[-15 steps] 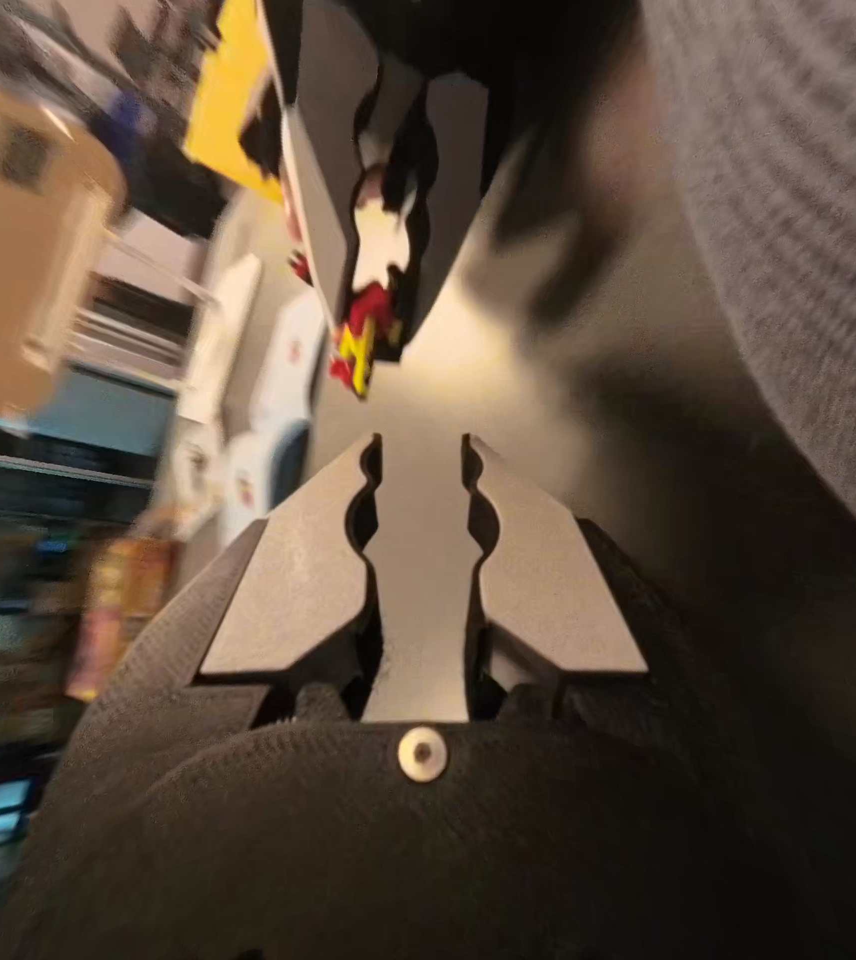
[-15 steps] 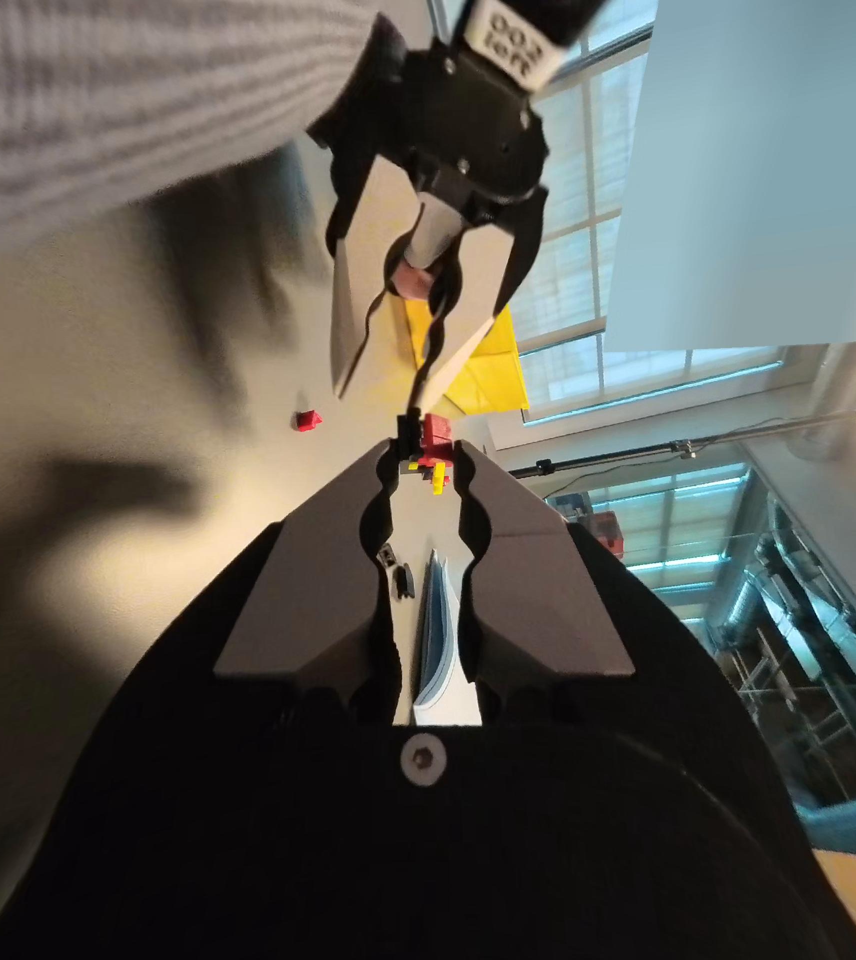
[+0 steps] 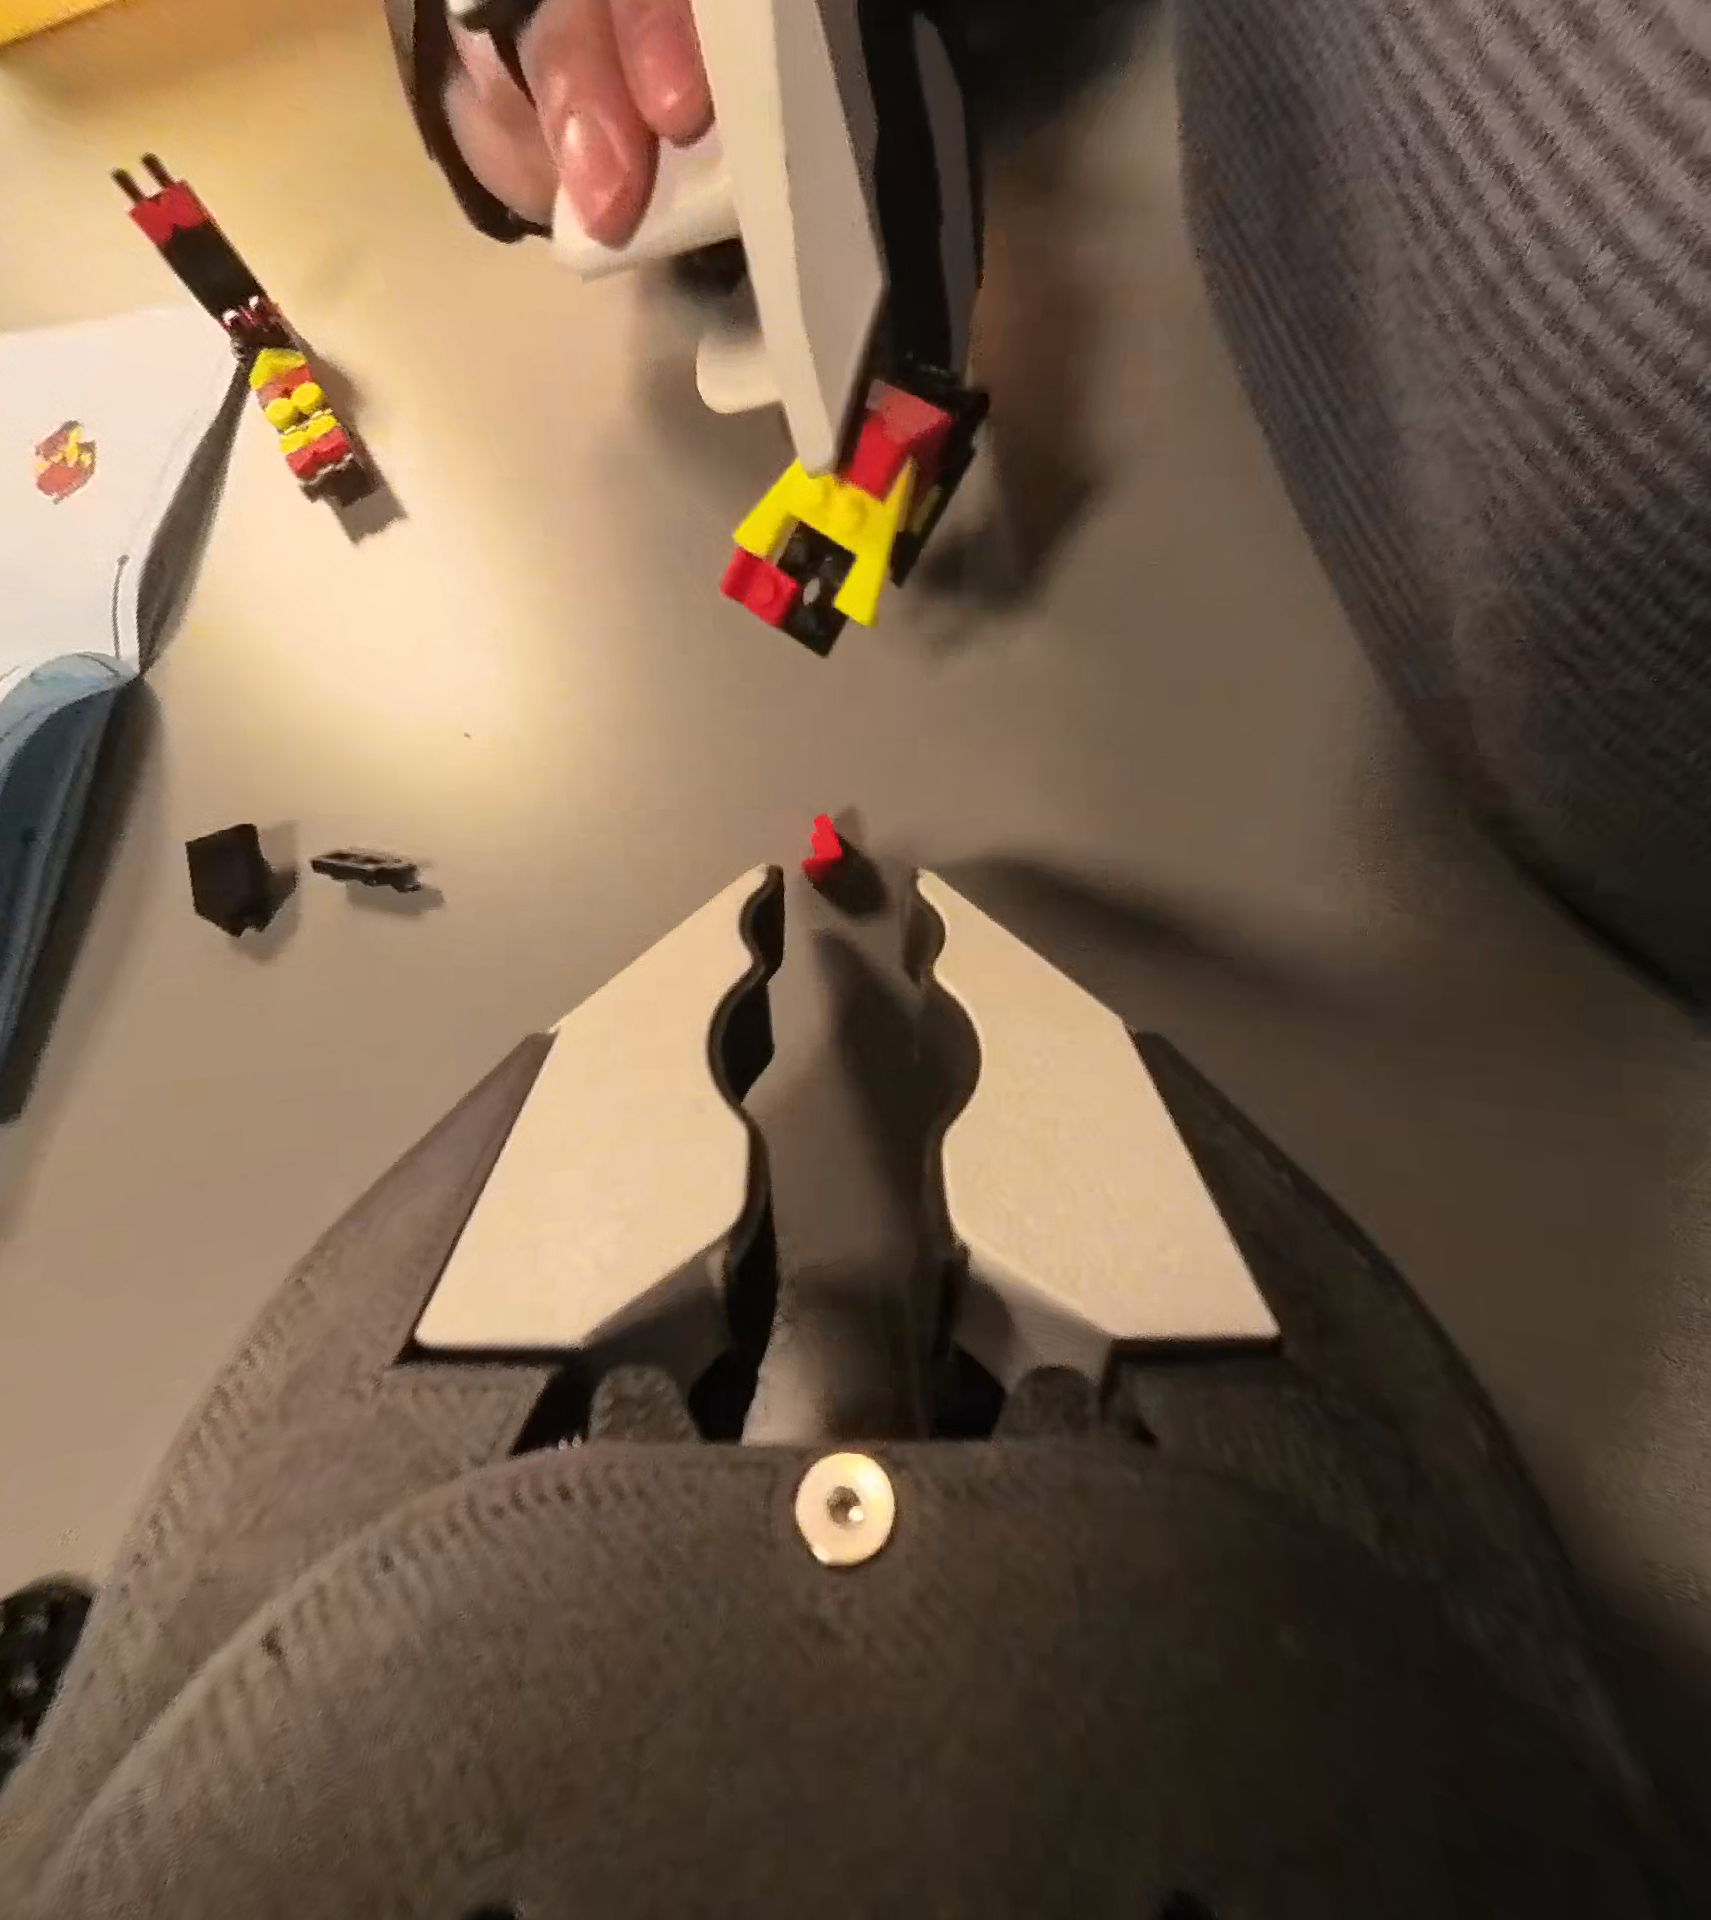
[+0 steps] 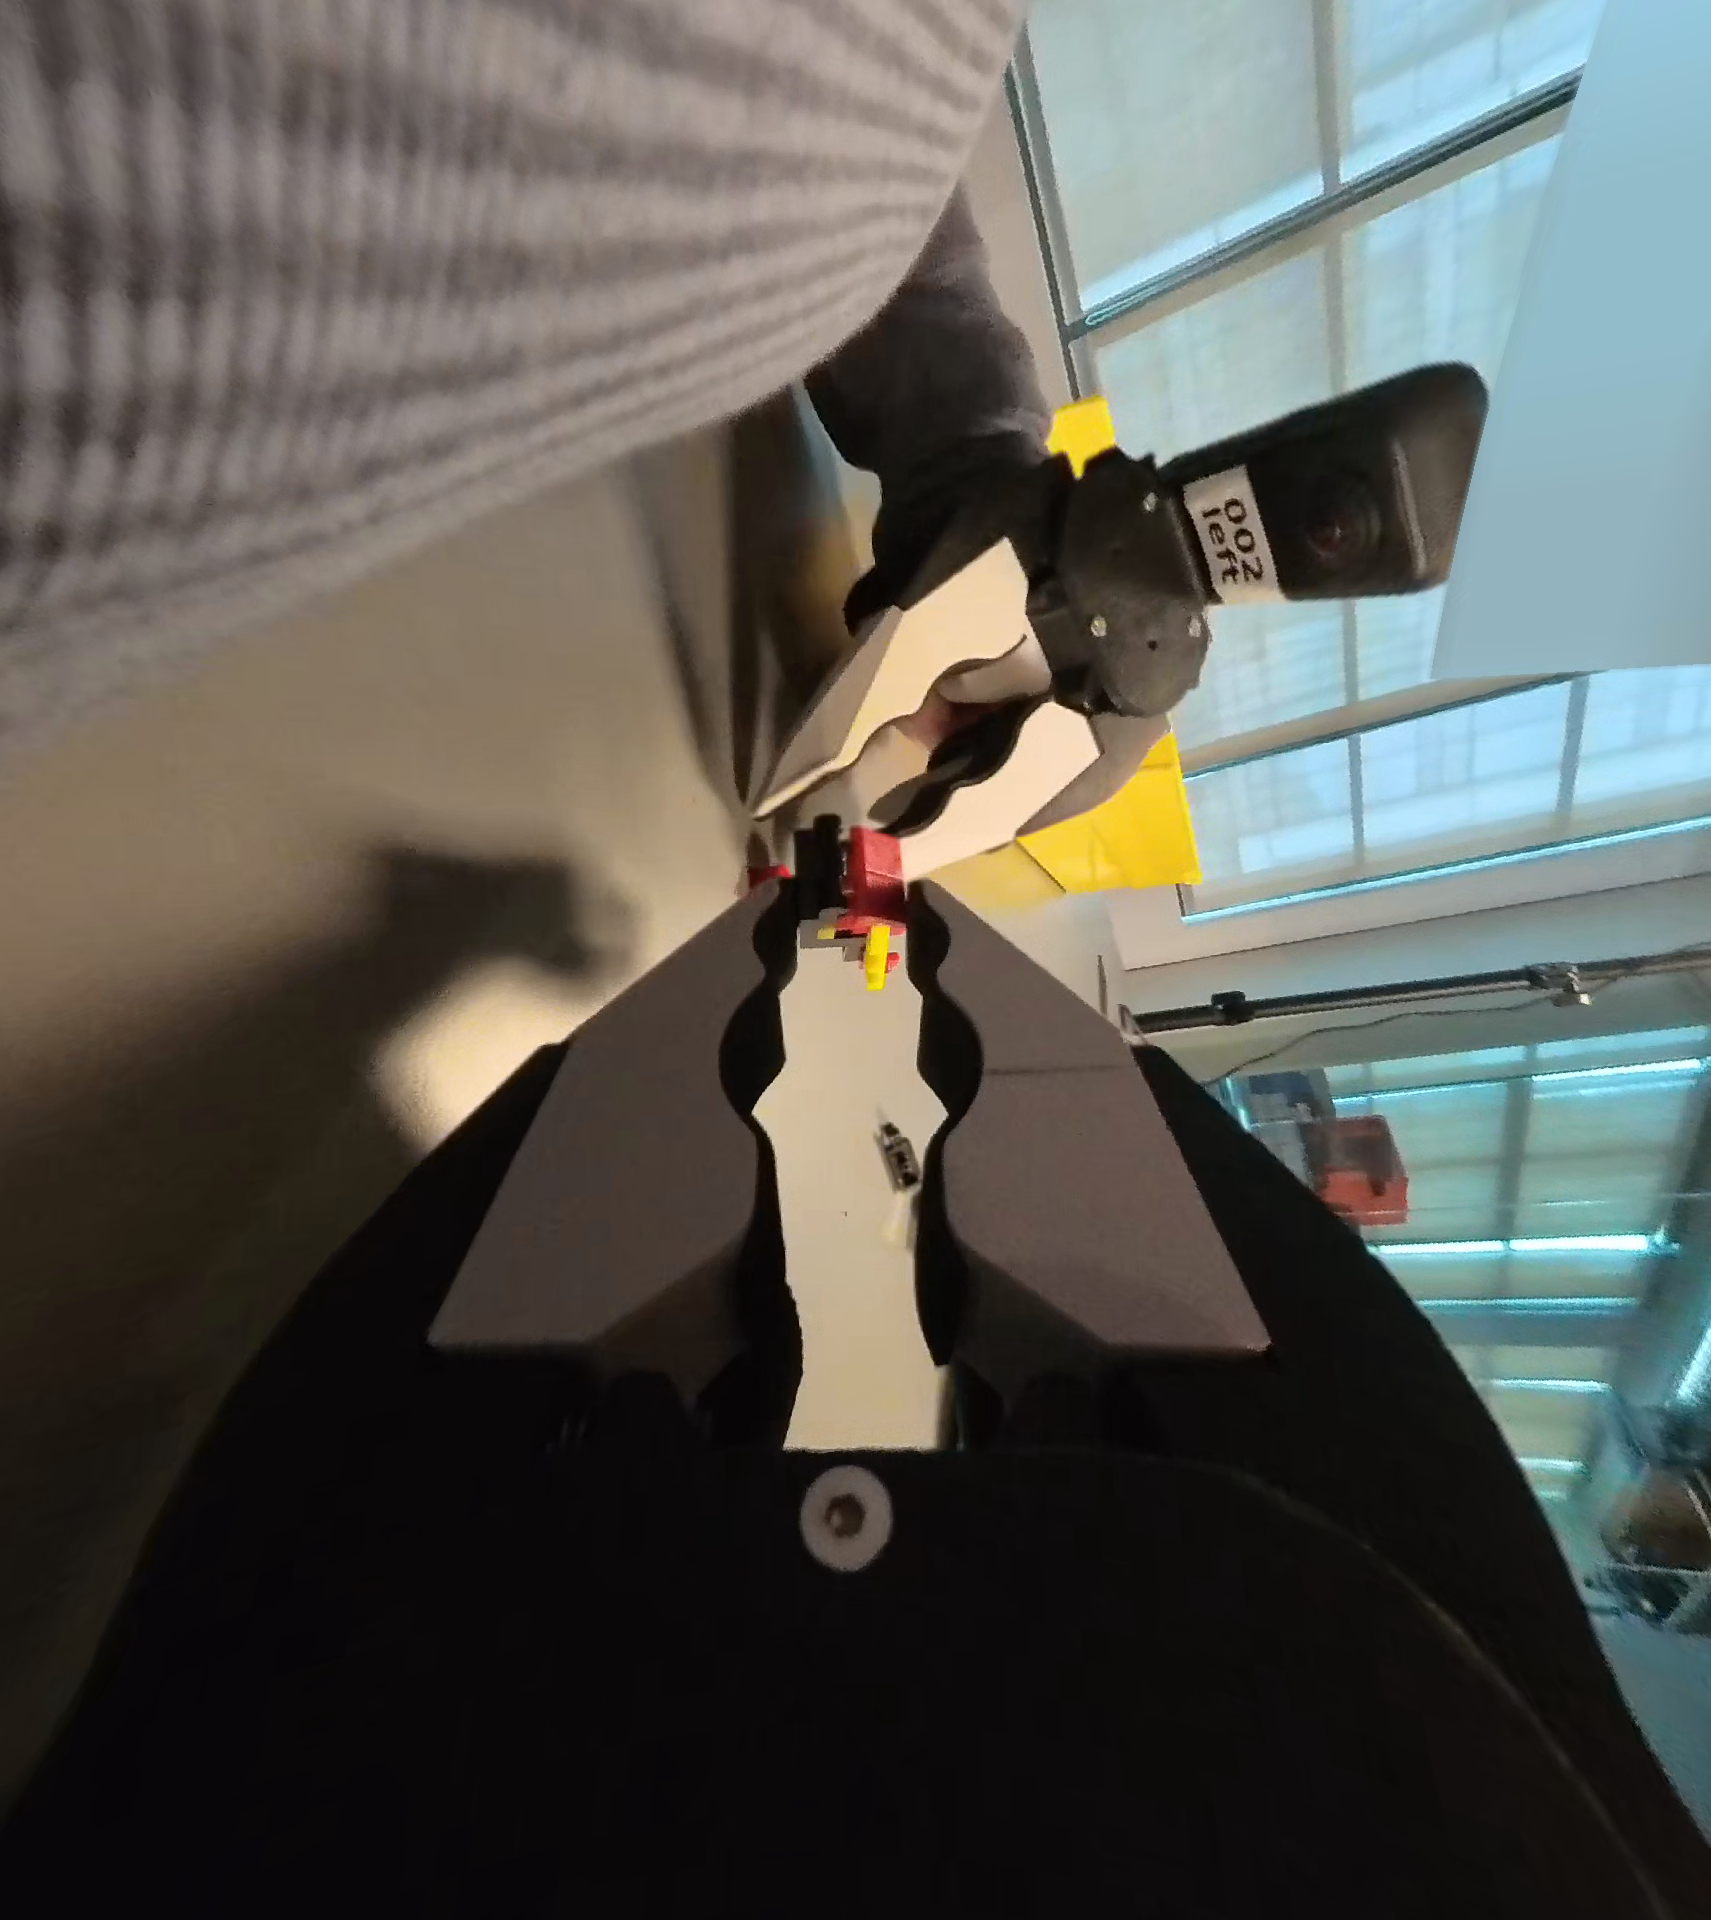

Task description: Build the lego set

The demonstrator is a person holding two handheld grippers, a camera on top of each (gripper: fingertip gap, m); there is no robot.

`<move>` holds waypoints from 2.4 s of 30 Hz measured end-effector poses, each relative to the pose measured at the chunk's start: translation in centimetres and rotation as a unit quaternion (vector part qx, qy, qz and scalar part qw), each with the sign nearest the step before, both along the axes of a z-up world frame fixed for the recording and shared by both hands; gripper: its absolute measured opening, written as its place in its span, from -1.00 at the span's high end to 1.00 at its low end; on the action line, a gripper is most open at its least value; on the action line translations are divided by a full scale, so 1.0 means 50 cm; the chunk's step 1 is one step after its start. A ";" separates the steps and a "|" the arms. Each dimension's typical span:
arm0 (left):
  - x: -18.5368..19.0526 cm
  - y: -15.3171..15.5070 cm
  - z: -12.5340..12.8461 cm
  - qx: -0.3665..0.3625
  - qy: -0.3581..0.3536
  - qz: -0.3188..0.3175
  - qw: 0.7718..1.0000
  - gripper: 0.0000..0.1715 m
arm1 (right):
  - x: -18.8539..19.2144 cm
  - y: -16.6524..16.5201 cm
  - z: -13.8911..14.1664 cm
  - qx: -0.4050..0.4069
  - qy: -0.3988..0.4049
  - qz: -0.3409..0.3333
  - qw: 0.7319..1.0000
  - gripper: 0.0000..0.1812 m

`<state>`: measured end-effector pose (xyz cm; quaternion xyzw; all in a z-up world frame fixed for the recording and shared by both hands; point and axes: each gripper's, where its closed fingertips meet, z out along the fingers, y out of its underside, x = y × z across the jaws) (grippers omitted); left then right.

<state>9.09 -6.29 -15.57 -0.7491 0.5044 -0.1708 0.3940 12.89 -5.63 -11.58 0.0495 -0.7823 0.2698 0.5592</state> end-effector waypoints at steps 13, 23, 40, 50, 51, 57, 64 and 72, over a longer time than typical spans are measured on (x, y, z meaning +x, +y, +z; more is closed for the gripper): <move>0.013 -0.001 -0.009 -0.033 -0.001 -0.038 0.999 1.00 | 0.005 -0.006 -0.015 0.003 -0.025 0.009 1.000 0.79; 0.041 -0.018 0.008 -0.080 0.010 -0.086 0.993 1.00 | 0.018 -0.011 -0.029 0.020 -0.103 0.032 0.994 0.80; 0.069 -0.033 -0.007 -0.190 -0.014 -0.211 0.959 1.00 | 0.024 -0.037 -0.047 -0.055 -0.300 0.083 0.949 0.80; 0.073 -0.033 -0.006 -0.203 -0.022 -0.249 0.947 1.00 | 0.019 -0.031 -0.053 -0.084 -0.350 0.076 0.930 0.79; 0.073 -0.032 -0.006 -0.203 -0.022 -0.252 0.946 1.00 | 0.017 -0.028 -0.058 -0.083 -0.357 0.071 0.928 0.78; 0.078 -0.033 -0.006 -0.202 -0.018 -0.268 0.942 1.00 | 0.021 -0.029 -0.077 -0.091 -0.412 0.064 0.904 0.68; 0.081 -0.033 -0.006 -0.195 -0.016 -0.277 0.941 1.00 | 0.022 -0.039 -0.079 -0.083 -0.418 0.071 0.902 0.76; 0.083 -0.034 -0.007 -0.177 -0.012 -0.284 0.942 1.00 | 0.025 -0.040 -0.080 -0.097 -0.441 0.061 0.890 0.77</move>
